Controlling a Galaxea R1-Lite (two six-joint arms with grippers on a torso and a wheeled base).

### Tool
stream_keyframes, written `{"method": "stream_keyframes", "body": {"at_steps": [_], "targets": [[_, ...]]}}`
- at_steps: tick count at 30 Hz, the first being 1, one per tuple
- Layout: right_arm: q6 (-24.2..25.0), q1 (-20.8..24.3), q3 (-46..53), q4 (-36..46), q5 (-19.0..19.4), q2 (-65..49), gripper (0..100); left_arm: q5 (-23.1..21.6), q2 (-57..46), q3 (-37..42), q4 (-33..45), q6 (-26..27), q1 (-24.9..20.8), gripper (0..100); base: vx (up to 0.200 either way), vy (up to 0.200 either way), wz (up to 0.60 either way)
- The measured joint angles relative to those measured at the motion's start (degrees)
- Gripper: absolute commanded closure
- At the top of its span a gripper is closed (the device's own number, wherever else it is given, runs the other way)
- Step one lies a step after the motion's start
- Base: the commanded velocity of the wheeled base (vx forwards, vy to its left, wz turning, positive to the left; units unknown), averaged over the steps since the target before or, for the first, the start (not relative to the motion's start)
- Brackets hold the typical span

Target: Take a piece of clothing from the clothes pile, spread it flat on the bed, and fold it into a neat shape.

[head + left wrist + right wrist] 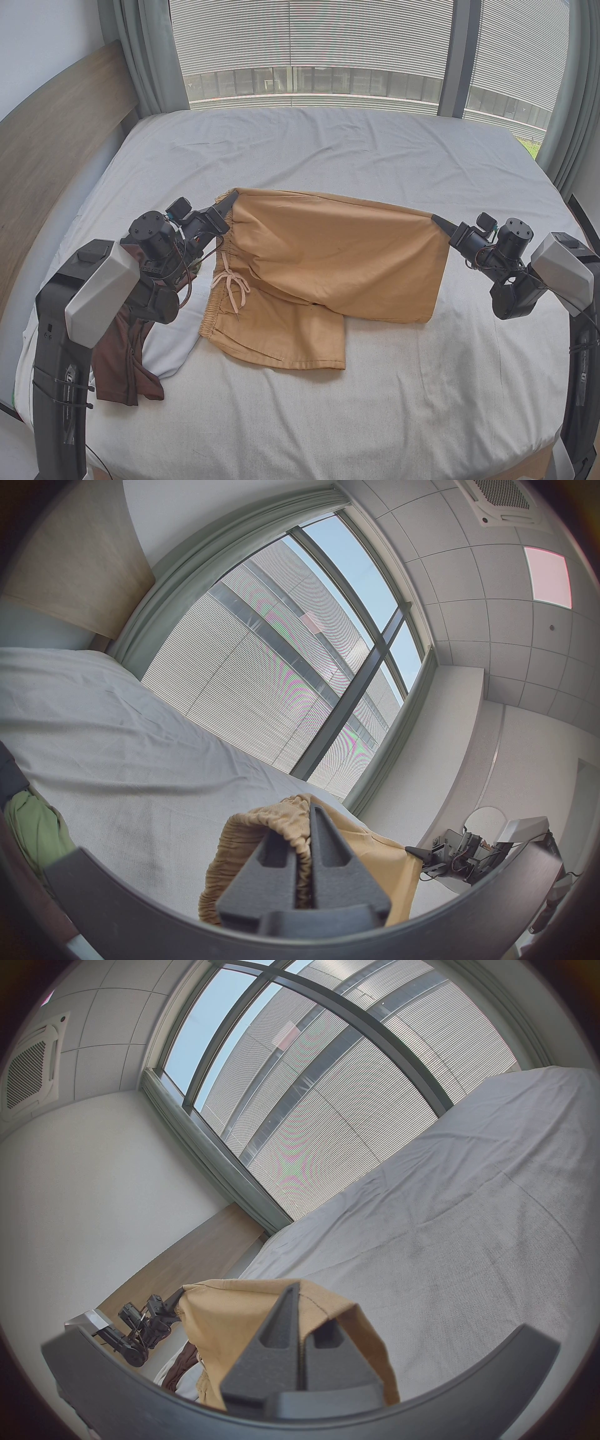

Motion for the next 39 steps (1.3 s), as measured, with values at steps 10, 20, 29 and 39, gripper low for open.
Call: {"method": "stream_keyframes", "body": {"at_steps": [10,20,29,39], "targets": [[0.00,-0.04,-4.11,0.04,-0.05,3.58,100,0.02,1.76,-3.91,2.05,-0.02,0.16,100,0.000,0.000,0.00],[0.11,-0.37,-6.28,0.00,-0.76,4.58,0,0.46,3.05,-5.86,3.23,-0.79,0.30,0,0.000,0.000,0.00],[-0.07,-0.35,-2.62,-2.10,-1.30,3.56,0,1.10,2.83,-6.41,7.06,-2.10,0.40,0,0.000,0.000,0.00],[-3.90,2.19,15.06,-7.50,-1.28,-1.12,0,3.07,1.26,-4.38,11.17,-2.07,1.07,0,0.000,0.000,0.00]]}}
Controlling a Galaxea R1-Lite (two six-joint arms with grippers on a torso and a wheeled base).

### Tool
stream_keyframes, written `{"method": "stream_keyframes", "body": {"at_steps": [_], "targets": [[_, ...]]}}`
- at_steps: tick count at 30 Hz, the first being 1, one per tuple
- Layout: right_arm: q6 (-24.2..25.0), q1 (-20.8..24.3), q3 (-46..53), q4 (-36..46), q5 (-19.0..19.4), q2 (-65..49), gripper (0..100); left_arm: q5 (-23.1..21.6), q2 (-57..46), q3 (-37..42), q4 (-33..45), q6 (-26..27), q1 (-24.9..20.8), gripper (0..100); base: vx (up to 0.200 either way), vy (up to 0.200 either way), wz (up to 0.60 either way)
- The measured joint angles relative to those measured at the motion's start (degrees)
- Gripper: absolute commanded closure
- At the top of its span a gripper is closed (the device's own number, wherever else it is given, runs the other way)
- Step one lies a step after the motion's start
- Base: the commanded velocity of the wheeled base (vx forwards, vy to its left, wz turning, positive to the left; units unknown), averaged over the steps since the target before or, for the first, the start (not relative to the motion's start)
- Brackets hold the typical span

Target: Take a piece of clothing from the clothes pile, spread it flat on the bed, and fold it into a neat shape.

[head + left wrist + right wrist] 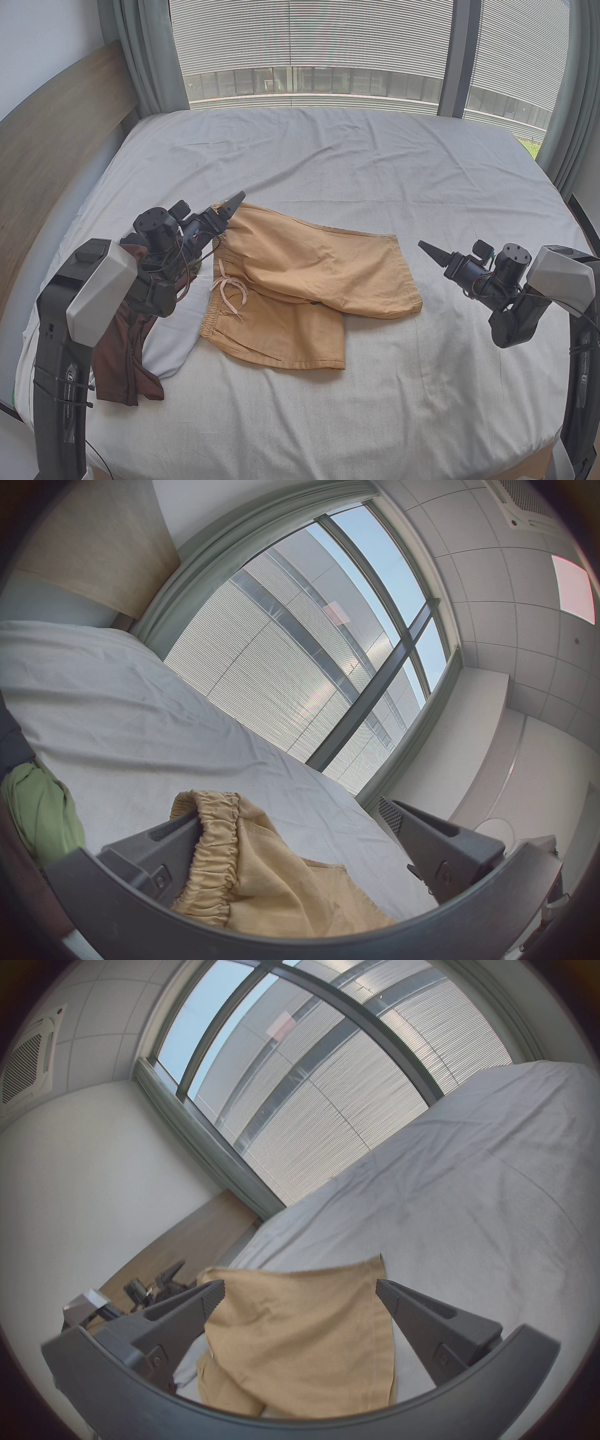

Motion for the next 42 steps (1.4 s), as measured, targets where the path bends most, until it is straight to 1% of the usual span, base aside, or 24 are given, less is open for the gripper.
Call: {"method": "stream_keyframes", "body": {"at_steps": [3,6,12,15,19,25,29,34,38,42], "targets": [[-2.36,1.32,4.82,-0.74,0.05,-1.22,0,0.07,-1.51,3.30,0.63,0.09,0.63,0,0.000,0.000,0.00],[-3.73,2.39,7.85,-1.10,0.09,-2.05,0,0.10,-3.17,7.11,1.08,0.20,1.16,0,0.000,0.000,0.00],[-4.80,5.21,11.85,-1.37,0.09,-2.95,0,0.10,-6.72,13.75,0.00,2.60,2.56,0,0.000,0.000,0.00],[-4.94,6.89,13.47,-1.37,0.06,-3.12,0,-0.26,-8.92,18.58,-0.99,3.80,3.02,0,0.000,0.000,0.00],[-5.12,9.40,15.26,-1.39,0.02,-3.18,0,-2.90,-12.14,26.38,-4.05,4.44,3.34,0,0.000,0.000,0.00],[-5.29,13.34,17.05,-1.37,-0.17,-2.32,0,-9.95,-16.94,40.02,-10.11,5.41,4.22,0,0.000,0.000,0.00],[-5.35,15.57,17.36,-1.26,-0.93,-0.78,0,-12.46,-18.79,46.07,-13.12,7.12,4.49,0,0.000,0.000,0.00],[-5.34,17.70,17.09,-1.17,-1.58,1.60,0,-13.78,-18.71,49.64,-16.68,11.47,3.30,0,0.000,0.000,0.00],[-5.34,18.77,15.87,-1.17,-3.45,3.66,0,-13.78,-17.47,50.88,-17.32,15.38,2.04,0,0.000,0.000,0.00],[-5.16,19.87,14.63,-1.12,-4.07,5.62,0,-13.60,-16.20,51.41,-17.44,16.70,1.12,0,0.000,0.000,0.00]]}}
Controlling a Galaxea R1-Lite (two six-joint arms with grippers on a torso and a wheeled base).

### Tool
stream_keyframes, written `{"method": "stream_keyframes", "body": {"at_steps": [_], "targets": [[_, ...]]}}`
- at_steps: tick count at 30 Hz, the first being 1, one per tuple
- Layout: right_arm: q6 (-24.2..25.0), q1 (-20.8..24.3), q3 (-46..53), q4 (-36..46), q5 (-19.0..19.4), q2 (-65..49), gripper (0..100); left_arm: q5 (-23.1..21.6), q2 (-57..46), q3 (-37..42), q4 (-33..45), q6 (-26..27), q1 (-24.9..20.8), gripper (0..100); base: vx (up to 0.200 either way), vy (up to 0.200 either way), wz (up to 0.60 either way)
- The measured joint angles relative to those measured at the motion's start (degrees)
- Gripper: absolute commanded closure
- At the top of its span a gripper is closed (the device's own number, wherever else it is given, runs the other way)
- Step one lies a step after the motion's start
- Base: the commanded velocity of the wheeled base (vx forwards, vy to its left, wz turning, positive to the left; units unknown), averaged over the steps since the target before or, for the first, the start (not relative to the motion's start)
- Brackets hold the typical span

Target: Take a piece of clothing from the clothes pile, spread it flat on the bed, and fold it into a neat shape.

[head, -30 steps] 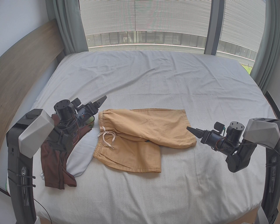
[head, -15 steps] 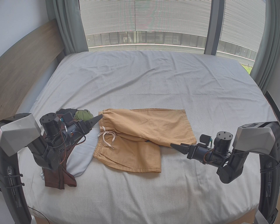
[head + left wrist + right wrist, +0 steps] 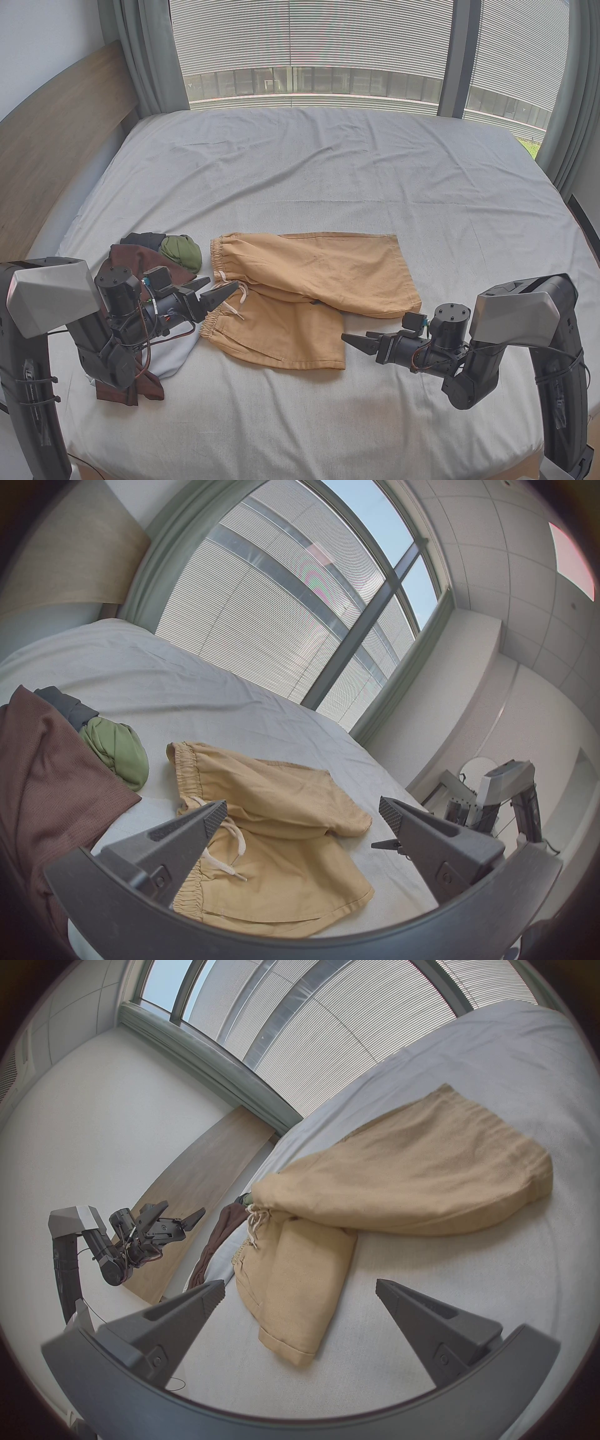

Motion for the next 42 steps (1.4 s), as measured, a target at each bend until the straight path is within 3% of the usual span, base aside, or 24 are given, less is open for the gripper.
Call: {"method": "stream_keyframes", "body": {"at_steps": [20,33,34,42], "targets": [[0.44,2.40,-5.28,0.22,-1.56,6.25,0,0.29,1.71,0.11,-0.13,0.34,-0.99,0,0.000,0.000,0.00],[3.93,4.72,-6.85,0.28,-1.67,7.39,0,0.21,1.74,0.05,-0.13,0.32,-1.06,0,0.000,0.000,0.00],[4.04,4.77,-6.89,0.22,-1.67,7.44,100,0.18,1.74,0.05,-0.13,0.32,-1.10,0,0.000,0.000,0.00],[4.50,4.85,-6.86,-0.02,-1.71,7.52,100,0.18,1.79,0.09,-0.13,0.32,-1.40,0,0.000,0.000,0.00]]}}
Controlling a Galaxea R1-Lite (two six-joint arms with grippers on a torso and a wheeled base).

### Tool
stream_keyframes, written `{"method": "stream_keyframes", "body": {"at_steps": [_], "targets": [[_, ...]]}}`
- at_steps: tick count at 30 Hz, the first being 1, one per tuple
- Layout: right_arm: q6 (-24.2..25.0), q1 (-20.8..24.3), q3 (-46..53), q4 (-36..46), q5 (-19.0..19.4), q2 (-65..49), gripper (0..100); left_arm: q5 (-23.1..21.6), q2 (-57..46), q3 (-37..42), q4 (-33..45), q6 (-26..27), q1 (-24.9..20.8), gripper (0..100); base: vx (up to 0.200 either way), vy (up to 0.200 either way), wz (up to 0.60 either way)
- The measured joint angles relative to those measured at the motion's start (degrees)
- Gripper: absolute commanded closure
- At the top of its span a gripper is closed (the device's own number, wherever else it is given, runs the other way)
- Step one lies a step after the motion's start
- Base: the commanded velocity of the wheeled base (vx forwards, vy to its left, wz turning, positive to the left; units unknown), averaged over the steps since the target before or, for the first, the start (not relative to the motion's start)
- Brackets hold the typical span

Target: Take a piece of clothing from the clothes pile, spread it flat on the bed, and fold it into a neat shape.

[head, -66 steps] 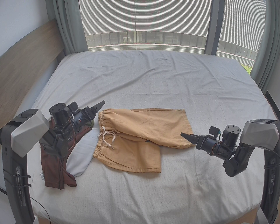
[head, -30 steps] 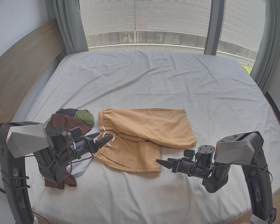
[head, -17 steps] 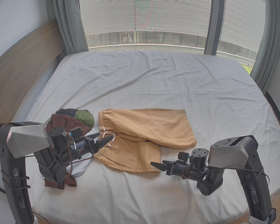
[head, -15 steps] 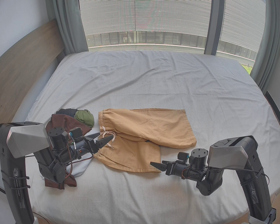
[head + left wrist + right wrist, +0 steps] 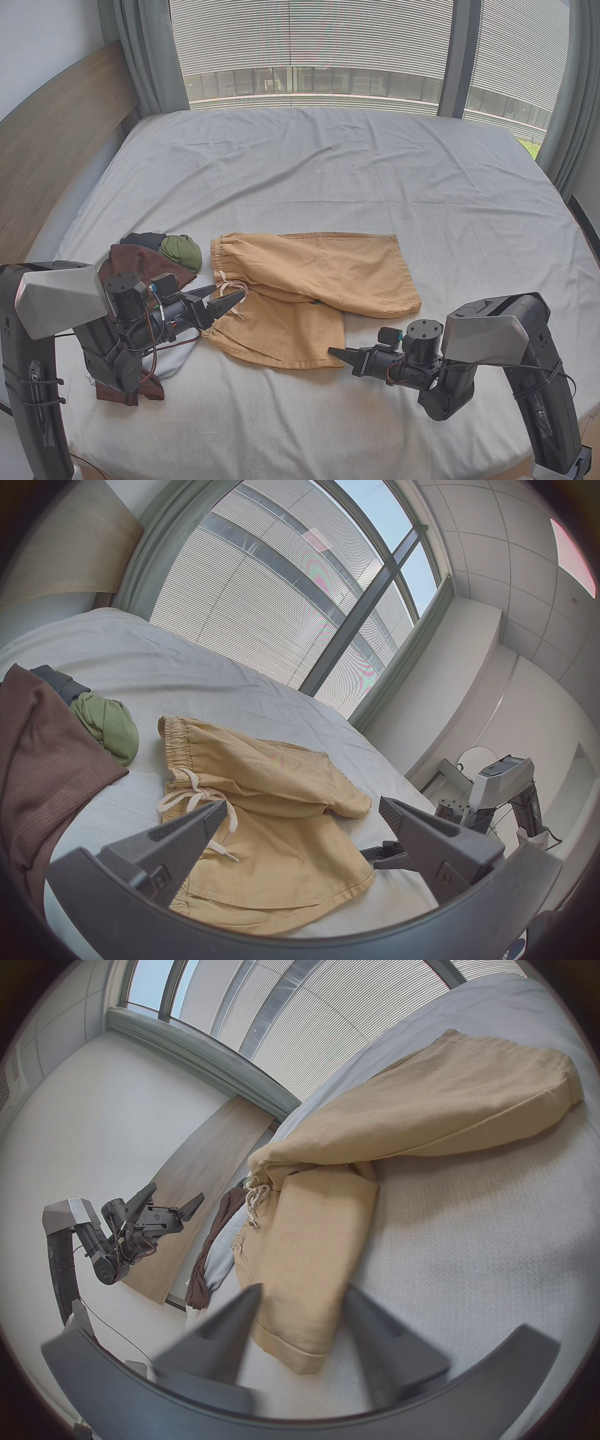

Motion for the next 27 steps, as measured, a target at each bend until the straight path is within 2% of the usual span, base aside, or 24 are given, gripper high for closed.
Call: {"method": "stream_keyframes", "body": {"at_steps": [8,20,27], "targets": [[1.08,0.55,1.85,-0.17,-3.25,-0.88,100,0.00,0.35,-0.15,0.00,-0.07,-0.07,0,0.000,0.000,0.00],[1.19,0.68,13.35,-0.24,-3.36,-8.05,100,0.00,0.77,-0.46,0.00,-0.16,-0.09,0,0.000,0.000,0.00],[1.06,2.40,18.58,-0.24,-3.43,-11.76,100,0.02,0.72,-0.66,0.00,-0.27,0.20,0,0.000,0.000,0.00]]}}
